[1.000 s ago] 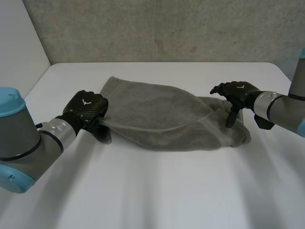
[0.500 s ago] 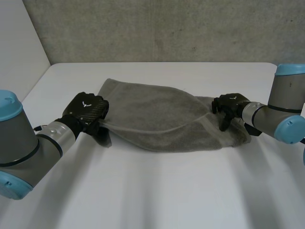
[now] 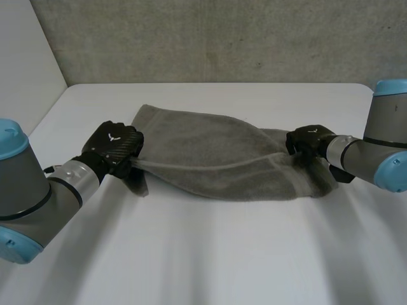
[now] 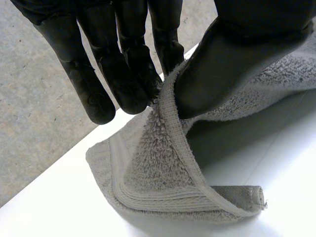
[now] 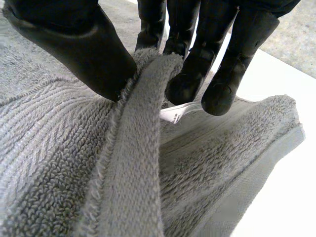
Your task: Fold the towel.
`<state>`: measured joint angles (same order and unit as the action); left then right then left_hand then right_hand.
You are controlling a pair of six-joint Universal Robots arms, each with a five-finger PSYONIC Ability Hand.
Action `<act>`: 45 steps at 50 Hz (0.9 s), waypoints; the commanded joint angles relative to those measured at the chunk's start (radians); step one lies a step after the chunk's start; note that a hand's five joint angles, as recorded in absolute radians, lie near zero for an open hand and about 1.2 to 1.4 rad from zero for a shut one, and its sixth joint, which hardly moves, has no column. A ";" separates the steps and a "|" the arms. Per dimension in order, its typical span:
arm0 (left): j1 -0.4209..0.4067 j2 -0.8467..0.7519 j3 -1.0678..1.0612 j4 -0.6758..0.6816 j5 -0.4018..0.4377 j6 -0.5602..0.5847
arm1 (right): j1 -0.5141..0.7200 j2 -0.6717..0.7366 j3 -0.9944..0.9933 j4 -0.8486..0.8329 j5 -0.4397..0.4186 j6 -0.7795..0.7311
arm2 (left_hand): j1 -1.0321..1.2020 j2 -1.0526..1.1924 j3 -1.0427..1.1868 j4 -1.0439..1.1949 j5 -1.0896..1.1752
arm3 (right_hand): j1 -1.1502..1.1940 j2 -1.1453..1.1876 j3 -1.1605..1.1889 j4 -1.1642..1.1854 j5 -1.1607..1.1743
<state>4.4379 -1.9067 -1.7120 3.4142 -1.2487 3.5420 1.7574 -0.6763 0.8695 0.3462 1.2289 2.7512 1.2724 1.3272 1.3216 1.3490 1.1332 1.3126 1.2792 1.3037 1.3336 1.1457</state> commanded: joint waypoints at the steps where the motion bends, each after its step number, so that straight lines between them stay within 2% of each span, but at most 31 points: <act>1: 0.000 0.002 -0.009 -0.001 0.000 -0.002 | -0.012 -0.135 0.204 -0.006 -0.003 -0.053 | 0.124 0.069 0.075 0.047 0.089 | 0.084 0.117 0.093 0.063 0.076; 3: 0.000 0.002 -0.014 -0.001 0.000 -0.002 | -0.027 -0.219 0.345 -0.015 -0.017 -0.096 | 0.124 0.069 0.075 0.047 0.089 | 0.084 0.117 0.093 0.063 0.076; 9: 0.000 0.002 -0.020 -0.001 0.000 -0.002 | -0.059 -0.355 0.566 -0.087 -0.034 -0.128 | 0.124 0.069 0.075 0.047 0.089 | 0.084 0.117 0.093 0.063 0.076; 11: -0.005 0.002 -0.027 -0.001 0.000 -0.002 | -0.068 -0.426 0.695 -0.147 -0.069 -0.157 | 0.124 0.069 0.075 0.047 0.089 | 0.084 0.117 0.093 0.063 0.076; 17: -0.015 0.000 -0.035 -0.001 0.000 0.000 | -0.088 -0.483 0.796 -0.177 -0.069 -0.223 | 0.124 0.069 0.075 0.047 0.089 | 0.084 0.117 0.093 0.063 0.076; 18: -0.017 0.000 -0.035 -0.001 0.000 0.000 | -0.094 -0.491 0.806 -0.179 -0.071 -0.229 | 0.124 0.069 0.075 0.047 0.089 | -0.064 -0.030 -0.055 -0.084 -0.071; 19: -0.018 0.000 -0.035 -0.001 0.000 0.000 | -0.098 -0.499 0.809 -0.182 -0.069 -0.225 | 0.124 0.069 0.075 0.047 0.089 | -0.542 -0.508 -0.533 -0.563 -0.549; 20: -0.018 0.000 -0.035 -0.001 0.000 0.000 | -0.098 -0.499 0.809 -0.182 -0.069 -0.225 | 0.124 0.069 0.075 0.047 0.089 | -0.546 -0.513 -0.538 -0.567 -0.554; 21: -0.018 -0.002 -0.035 0.000 0.000 0.000 | -0.101 -0.508 0.812 -0.182 -0.068 -0.223 | 0.124 0.069 0.075 0.047 0.089 | -1.009 -0.975 -1.000 -1.030 -1.016; 22: -0.018 -0.003 -0.035 -0.001 0.000 0.000 | -0.099 -0.522 0.809 -0.184 -0.066 -0.222 | 0.124 0.069 0.075 0.047 0.089 | -1.138 -1.105 -1.129 -1.159 -1.146; 37: -0.029 -0.008 -0.052 0.000 0.000 0.000 | -0.061 -0.575 0.734 -0.191 0.014 -0.027 | 0.124 0.069 0.075 0.047 0.089 | -1.138 -1.105 -1.129 -1.159 -1.146; 45: -0.028 -0.008 -0.055 -0.001 0.000 0.000 | 0.034 -0.493 0.620 -0.205 0.096 -0.008 | 0.124 0.069 0.075 0.047 0.089 | -1.138 -1.105 -1.129 -1.159 -1.146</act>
<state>4.4097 -1.9142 -1.7665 3.4135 -1.2487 3.5420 1.7362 -1.2326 1.5622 0.1466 1.2766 2.7391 1.2724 1.3272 1.3217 1.3533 1.1332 0.2266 0.2334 0.2400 0.2474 0.0549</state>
